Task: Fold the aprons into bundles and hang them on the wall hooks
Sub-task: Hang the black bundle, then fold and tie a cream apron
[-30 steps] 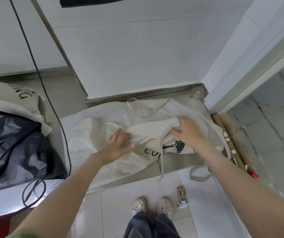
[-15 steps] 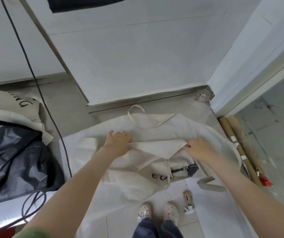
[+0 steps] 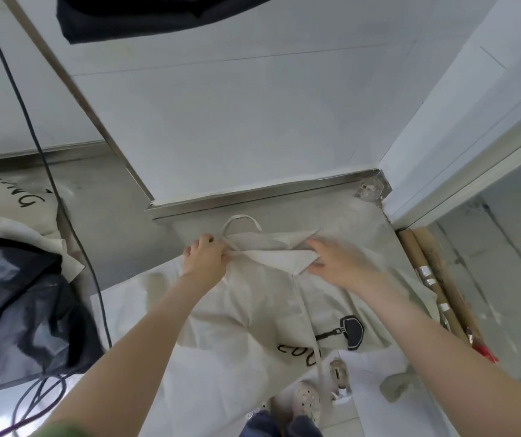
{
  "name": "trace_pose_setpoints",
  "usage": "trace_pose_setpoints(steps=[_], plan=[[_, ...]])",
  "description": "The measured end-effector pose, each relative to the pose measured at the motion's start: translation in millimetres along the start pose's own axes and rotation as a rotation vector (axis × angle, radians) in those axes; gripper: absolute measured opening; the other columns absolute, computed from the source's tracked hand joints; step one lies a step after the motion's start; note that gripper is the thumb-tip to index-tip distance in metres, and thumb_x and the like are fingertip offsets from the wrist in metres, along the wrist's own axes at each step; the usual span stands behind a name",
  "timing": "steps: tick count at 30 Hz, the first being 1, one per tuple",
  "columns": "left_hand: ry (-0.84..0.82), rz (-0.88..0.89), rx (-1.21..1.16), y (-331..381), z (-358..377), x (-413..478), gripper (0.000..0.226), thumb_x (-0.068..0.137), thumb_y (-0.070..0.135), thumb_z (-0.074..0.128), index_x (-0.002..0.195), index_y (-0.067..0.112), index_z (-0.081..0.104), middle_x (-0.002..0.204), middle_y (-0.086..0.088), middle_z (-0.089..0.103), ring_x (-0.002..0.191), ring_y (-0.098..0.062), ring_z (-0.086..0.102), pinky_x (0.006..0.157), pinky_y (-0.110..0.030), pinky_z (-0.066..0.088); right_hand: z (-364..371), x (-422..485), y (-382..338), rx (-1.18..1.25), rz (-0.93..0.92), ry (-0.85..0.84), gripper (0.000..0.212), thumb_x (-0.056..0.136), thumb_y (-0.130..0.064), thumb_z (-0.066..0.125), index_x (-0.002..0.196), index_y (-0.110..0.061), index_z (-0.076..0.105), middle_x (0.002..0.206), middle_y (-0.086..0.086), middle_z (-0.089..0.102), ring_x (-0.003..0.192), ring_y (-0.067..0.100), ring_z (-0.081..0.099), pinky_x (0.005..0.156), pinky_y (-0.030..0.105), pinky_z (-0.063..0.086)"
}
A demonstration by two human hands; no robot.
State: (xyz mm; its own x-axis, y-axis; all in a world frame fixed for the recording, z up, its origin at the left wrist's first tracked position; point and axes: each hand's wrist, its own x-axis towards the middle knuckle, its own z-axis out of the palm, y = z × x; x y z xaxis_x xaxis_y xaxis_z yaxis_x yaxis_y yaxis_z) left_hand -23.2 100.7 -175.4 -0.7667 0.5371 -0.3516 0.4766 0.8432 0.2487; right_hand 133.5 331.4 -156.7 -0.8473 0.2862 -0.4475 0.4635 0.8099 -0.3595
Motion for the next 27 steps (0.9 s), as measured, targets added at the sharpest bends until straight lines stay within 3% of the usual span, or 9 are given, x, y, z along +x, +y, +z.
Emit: trace_pose_setpoints(steps=[2, 5, 11, 14, 17, 19, 21, 24, 27], plan=[[0.012, -0.014, -0.016, -1, 2, 3, 0.029, 0.099, 0.032, 0.044, 0.122, 0.02, 0.056, 0.134, -0.005, 0.039, 0.122, -0.029, 0.036, 0.101, -0.038, 0.029, 10, 4, -8, -0.091, -0.083, -0.116, 0.064, 0.091, -0.037, 0.058, 0.147, -0.033, 0.028, 0.151, -0.004, 0.03, 0.138, 0.023, 0.028, 0.111, 0.039, 0.028], [0.011, -0.02, 0.019, 2, 2, 9, 0.032, 0.1, 0.033, 0.039, 0.125, 0.02, 0.053, 0.126, -0.007, 0.045, 0.118, -0.029, 0.041, 0.098, -0.038, 0.03, 19, 9, -17, -0.261, -0.155, -0.07, 0.066, 0.094, -0.035, 0.049, 0.151, -0.035, 0.014, 0.156, -0.009, 0.017, 0.143, 0.019, 0.015, 0.114, 0.039, 0.021], [-0.186, 0.062, -0.169, 5, -3, 17, 0.028, 0.1, 0.022, 0.039, 0.122, 0.007, 0.048, 0.124, -0.012, 0.048, 0.118, -0.031, 0.046, 0.095, -0.037, 0.036, 7, 27, -31, -0.171, -0.189, 0.039, 0.057, 0.099, -0.027, 0.038, 0.151, -0.028, 0.016, 0.154, -0.005, 0.027, 0.134, 0.023, 0.036, 0.098, 0.035, 0.038], [-0.277, 0.132, -0.229, 9, -10, 15, 0.022, 0.101, 0.027, 0.039, 0.11, 0.01, 0.049, 0.111, -0.01, 0.059, 0.106, -0.028, 0.054, 0.086, -0.034, 0.04, -4, 46, -30, 0.09, -0.074, 0.217, 0.043, 0.097, -0.016, 0.042, 0.14, -0.021, 0.04, 0.134, 0.008, 0.051, 0.117, 0.029, 0.052, 0.09, 0.036, 0.042], [-0.261, 0.162, -0.162, 11, -15, 13, 0.011, 0.101, 0.025, 0.04, 0.096, 0.016, 0.044, 0.094, -0.003, 0.054, 0.098, -0.027, 0.054, 0.072, -0.03, 0.033, -18, 57, -25, 0.264, 0.05, 0.355, 0.018, 0.094, -0.006, 0.048, 0.107, -0.008, 0.061, 0.106, 0.015, 0.064, 0.1, 0.032, 0.058, 0.079, 0.035, 0.042], [-0.237, 0.126, -0.108, 11, -17, 15, 0.008, 0.099, 0.02, 0.041, 0.1, 0.014, 0.046, 0.097, -0.005, 0.055, 0.1, -0.029, 0.054, 0.072, -0.029, 0.033, -21, 52, -25, 0.323, 0.063, 0.249, 0.011, 0.09, -0.014, 0.061, 0.099, -0.008, 0.062, 0.096, 0.01, 0.064, 0.092, 0.028, 0.058, 0.077, 0.034, 0.042], [-0.219, 0.076, -0.06, 12, -17, 18, 0.014, 0.097, 0.016, 0.04, 0.108, 0.012, 0.047, 0.107, -0.008, 0.058, 0.101, -0.029, 0.054, 0.075, -0.03, 0.036, -21, 43, -23, 0.247, 0.07, 0.059, 0.022, 0.082, -0.027, 0.071, 0.094, -0.016, 0.057, 0.09, 0.001, 0.056, 0.086, 0.022, 0.055, 0.074, 0.033, 0.04], [-0.195, 0.051, -0.037, 15, -14, 19, 0.018, 0.096, 0.013, 0.038, 0.112, 0.01, 0.046, 0.11, -0.01, 0.057, 0.102, -0.03, 0.054, 0.079, -0.032, 0.039, -18, 30, -16, 0.087, 0.063, -0.077, 0.019, 0.088, -0.022, 0.062, 0.105, -0.017, 0.059, 0.103, 0.002, 0.054, 0.107, 0.025, 0.055, 0.083, 0.031, 0.041], [-0.188, 0.073, -0.119, 15, -9, 18, 0.01, 0.095, 0.012, 0.039, 0.104, 0.012, 0.044, 0.108, -0.01, 0.057, 0.095, -0.029, 0.053, 0.077, -0.032, 0.039, -13, 29, -10, 0.011, 0.011, 0.022, 0.031, 0.094, -0.02, 0.054, 0.123, -0.012, 0.06, 0.134, 0.004, 0.047, 0.128, 0.023, 0.037, 0.097, 0.03, 0.032]])
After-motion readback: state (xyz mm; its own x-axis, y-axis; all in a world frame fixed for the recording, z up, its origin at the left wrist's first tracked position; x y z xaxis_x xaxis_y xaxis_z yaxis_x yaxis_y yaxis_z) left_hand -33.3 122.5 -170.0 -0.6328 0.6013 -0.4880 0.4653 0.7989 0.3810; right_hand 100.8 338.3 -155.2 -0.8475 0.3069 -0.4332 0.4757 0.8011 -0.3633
